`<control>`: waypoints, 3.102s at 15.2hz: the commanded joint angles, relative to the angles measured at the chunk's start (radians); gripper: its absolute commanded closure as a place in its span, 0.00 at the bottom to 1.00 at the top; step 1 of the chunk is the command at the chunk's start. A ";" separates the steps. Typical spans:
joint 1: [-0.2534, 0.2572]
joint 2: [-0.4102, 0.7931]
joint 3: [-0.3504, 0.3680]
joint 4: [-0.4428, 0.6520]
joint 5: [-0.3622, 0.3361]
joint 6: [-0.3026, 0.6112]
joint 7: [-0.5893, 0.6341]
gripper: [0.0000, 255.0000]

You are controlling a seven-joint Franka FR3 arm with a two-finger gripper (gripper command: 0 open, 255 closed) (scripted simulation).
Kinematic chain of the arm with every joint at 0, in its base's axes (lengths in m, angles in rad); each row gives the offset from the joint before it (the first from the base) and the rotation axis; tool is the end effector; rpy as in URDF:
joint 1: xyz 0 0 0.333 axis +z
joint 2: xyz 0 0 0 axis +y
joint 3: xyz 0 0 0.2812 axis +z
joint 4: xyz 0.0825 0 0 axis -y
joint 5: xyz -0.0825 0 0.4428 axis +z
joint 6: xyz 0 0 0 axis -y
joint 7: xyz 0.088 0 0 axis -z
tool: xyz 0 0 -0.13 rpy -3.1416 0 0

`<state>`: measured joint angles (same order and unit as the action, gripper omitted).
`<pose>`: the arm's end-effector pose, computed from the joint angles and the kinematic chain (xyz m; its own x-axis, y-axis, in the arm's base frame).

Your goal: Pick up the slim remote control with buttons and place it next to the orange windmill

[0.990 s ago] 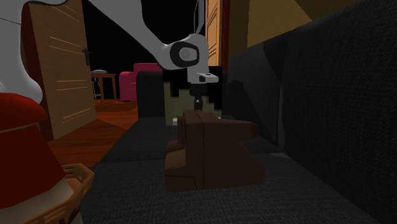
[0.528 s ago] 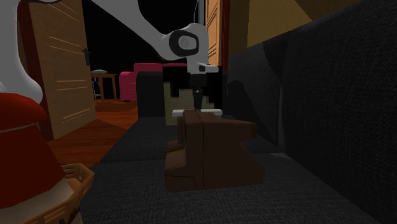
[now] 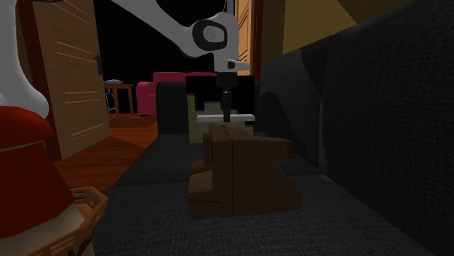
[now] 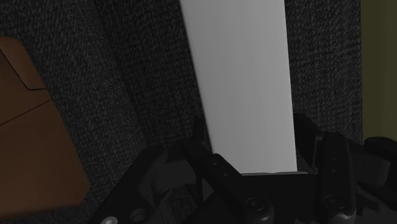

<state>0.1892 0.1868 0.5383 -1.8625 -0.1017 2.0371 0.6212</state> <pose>0.4954 0.4220 0.3487 0.9897 0.1424 0.0107 0.1426 -0.9897 -0.0124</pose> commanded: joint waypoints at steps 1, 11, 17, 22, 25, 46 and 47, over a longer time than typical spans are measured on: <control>-0.002 -0.011 0.002 0.018 0.008 -0.028 -0.005 1.00; -0.004 -0.040 0.006 0.121 0.027 -0.154 -0.018 1.00; -0.003 -0.046 0.008 0.195 0.031 -0.234 -0.021 1.00; 0.001 -0.043 0.009 0.265 0.030 -0.302 -0.021 1.00; 0.004 -0.038 0.011 0.312 0.028 -0.344 -0.020 1.00; -0.030 -0.073 -0.002 0.516 0.049 -0.577 -0.078 1.00; -0.052 -0.114 -0.013 0.471 0.070 -0.567 -0.107 1.00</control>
<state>0.1598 0.1106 0.5349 -1.3473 -0.0523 1.4578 0.5430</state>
